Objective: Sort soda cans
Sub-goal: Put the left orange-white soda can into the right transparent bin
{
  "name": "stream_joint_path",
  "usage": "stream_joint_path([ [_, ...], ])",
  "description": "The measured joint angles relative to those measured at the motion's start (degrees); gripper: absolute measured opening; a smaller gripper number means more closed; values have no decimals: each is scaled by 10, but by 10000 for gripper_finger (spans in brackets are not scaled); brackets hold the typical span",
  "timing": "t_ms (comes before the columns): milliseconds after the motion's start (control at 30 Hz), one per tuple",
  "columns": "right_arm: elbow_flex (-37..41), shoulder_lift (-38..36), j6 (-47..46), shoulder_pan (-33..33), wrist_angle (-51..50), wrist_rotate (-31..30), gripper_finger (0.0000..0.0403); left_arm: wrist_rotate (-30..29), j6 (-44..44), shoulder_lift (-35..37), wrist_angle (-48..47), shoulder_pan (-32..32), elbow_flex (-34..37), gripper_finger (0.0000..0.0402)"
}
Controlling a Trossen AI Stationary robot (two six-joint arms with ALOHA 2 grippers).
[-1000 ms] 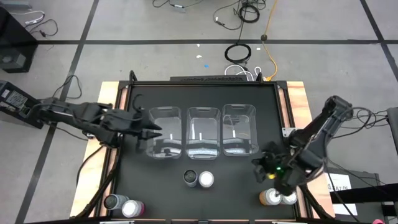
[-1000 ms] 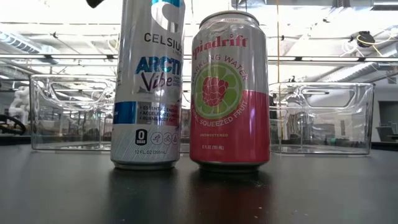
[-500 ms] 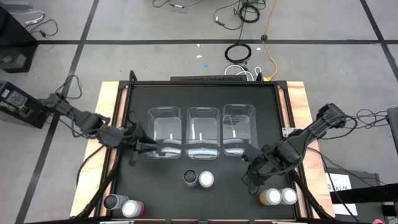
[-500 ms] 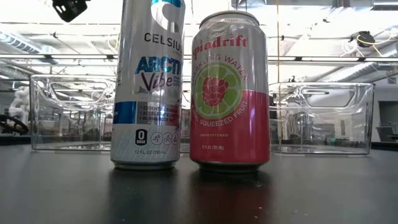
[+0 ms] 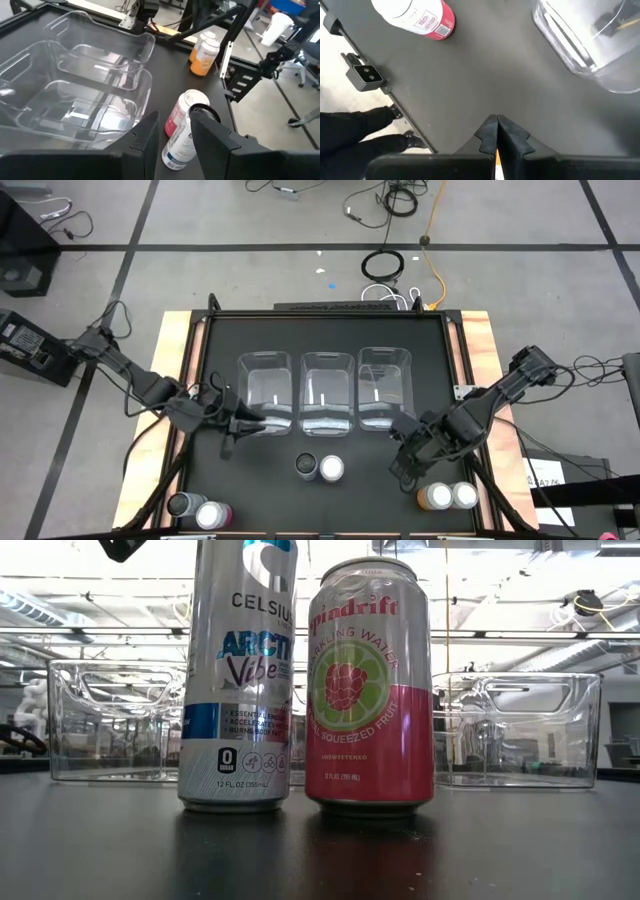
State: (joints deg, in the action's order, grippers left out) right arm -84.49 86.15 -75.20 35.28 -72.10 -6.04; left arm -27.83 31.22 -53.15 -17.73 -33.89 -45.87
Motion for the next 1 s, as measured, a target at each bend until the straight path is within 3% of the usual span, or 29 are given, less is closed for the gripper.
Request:
stream_joint_path([
  [133, 0, -3, 23, -4, -7, 2, 8, 0, 0, -7, 2, 0, 0, 121],
  [267, 0, -3, 24, -5, -29, 15, 41, 1, 1, -7, 9, 0, 0, 121],
  [733, 0, -3, -30, -6, -128, 45, 282, 5, 0, -7, 8, 0, 0, 121],
  [1000, 0, -3, 45, -1, -146, 69, 384, 6, 0, -7, 7, 0, 0, 121],
])
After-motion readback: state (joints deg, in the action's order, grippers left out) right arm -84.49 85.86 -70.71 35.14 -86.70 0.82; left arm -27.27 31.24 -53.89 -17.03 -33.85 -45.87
